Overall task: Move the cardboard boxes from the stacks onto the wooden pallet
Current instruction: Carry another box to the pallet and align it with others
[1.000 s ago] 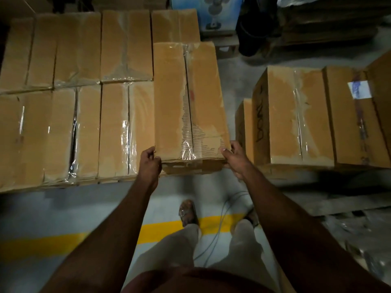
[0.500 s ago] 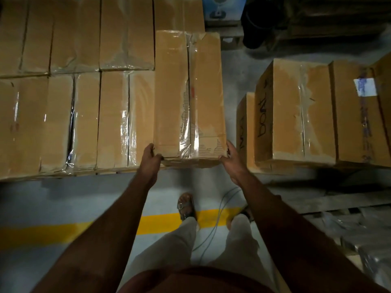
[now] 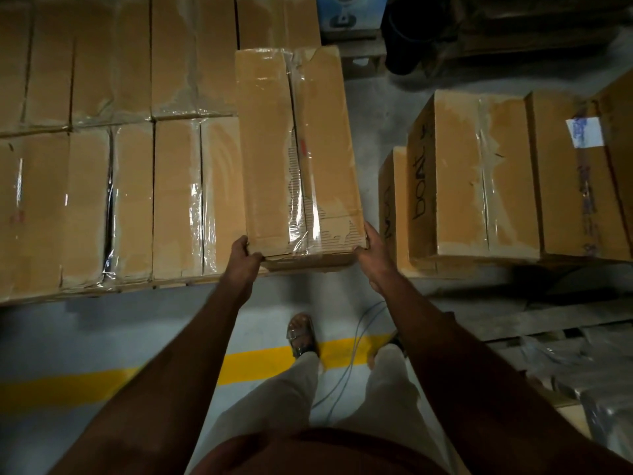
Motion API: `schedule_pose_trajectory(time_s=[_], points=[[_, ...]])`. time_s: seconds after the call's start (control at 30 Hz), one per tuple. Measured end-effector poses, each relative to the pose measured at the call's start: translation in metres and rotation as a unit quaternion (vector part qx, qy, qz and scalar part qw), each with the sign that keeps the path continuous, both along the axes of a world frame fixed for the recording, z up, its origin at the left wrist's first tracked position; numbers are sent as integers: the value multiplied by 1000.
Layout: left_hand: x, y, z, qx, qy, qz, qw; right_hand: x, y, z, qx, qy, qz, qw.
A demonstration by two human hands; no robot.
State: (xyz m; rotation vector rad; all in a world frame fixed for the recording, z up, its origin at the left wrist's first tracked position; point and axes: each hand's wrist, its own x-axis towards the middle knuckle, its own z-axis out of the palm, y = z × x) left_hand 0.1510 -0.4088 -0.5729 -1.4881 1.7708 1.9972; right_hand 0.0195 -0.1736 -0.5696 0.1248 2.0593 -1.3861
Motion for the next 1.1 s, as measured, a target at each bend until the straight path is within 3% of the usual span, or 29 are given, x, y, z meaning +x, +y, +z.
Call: schedule_pose_trajectory(time_s=[0.6,0.73,0.8,0.9,1.1], points=[[6,5,-1,-42,-58,-50,996,0,9,-10,59,15,49,997],[-3,-2,0,-55,-107,-65,991,0,18,1,73,62,122,988],[-21,3,23,-93,-118,-55,987,-6,30,8,124,87,126,980],[-47,21,58,-167,-99,-67,979,-19,54,27,149,119,96,977],[-90,72,99,-205,-26,-185,961,-55,101,78,166,187,38,968]])
